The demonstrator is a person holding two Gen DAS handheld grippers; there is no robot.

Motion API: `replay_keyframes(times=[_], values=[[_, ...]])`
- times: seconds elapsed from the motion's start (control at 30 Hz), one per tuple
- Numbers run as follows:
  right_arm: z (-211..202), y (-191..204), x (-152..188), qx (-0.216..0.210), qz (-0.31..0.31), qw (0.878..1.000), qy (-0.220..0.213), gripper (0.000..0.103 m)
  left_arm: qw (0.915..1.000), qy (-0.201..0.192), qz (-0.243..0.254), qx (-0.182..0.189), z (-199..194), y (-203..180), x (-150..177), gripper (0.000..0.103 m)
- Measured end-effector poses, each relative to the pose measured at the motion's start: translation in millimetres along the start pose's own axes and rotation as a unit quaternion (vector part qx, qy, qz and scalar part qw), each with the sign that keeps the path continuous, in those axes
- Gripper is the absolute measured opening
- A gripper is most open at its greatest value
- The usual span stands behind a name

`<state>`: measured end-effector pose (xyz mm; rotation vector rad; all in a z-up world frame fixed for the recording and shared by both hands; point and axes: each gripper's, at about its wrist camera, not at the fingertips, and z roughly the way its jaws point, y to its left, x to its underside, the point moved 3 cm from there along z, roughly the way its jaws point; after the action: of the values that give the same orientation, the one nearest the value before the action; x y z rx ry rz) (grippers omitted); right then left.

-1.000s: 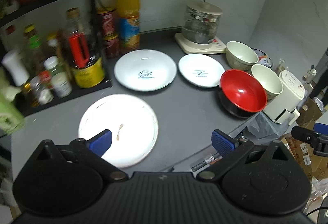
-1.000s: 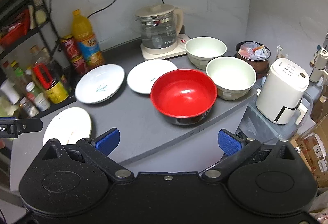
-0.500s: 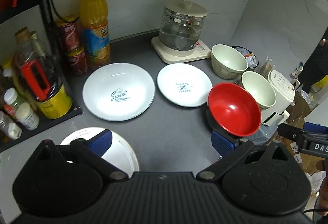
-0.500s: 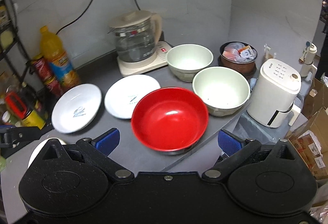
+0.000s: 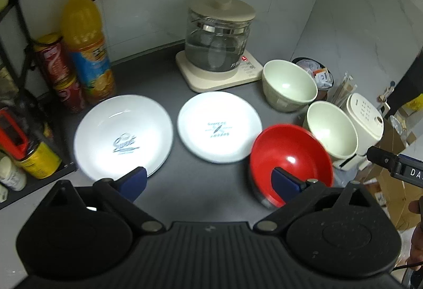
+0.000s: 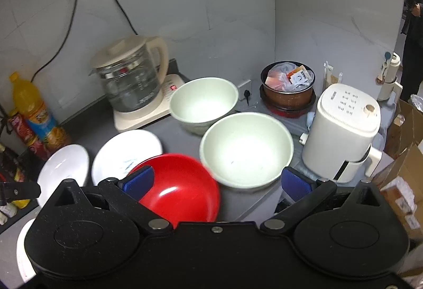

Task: Organize plates and bowls
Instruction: 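Move the right tool toward the large cream bowl beside the red bowl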

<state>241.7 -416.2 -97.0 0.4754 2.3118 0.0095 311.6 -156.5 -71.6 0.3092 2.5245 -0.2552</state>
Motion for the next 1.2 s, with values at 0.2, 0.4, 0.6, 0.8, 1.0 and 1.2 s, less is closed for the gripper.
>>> replay_keyframes(times=[0.2,0.4,0.6,0.8,1.0,1.2], values=[[27,-30,-21,-0.026,-0.01,1.0,0.01,0.103,0.9999,0.006,-0.016,0.002,24,-38,-25,0.1],[54,-63,-34,-0.043,-0.006,0.999,0.029,0.103,0.9993,0.014,-0.036,-0.002,46,-69,-41,0.1],[77,-87,-41,-0.068,-0.008,0.997,0.04,0.101,0.9992,0.011,-0.037,-0.008,65,-100,-54,0.1],[102,-105,-39,-0.091,0.005,0.993,0.068,0.091,0.9987,0.016,-0.047,-0.011,82,-120,-63,0.1],[126,-121,-31,-0.1,0.008,0.99,0.103,0.074,0.9979,0.026,-0.056,-0.019,104,-141,-71,0.096],[143,-141,-22,-0.106,0.031,0.984,0.138,0.063,0.9976,0.047,-0.05,-0.007,134,-165,-69,0.083]])
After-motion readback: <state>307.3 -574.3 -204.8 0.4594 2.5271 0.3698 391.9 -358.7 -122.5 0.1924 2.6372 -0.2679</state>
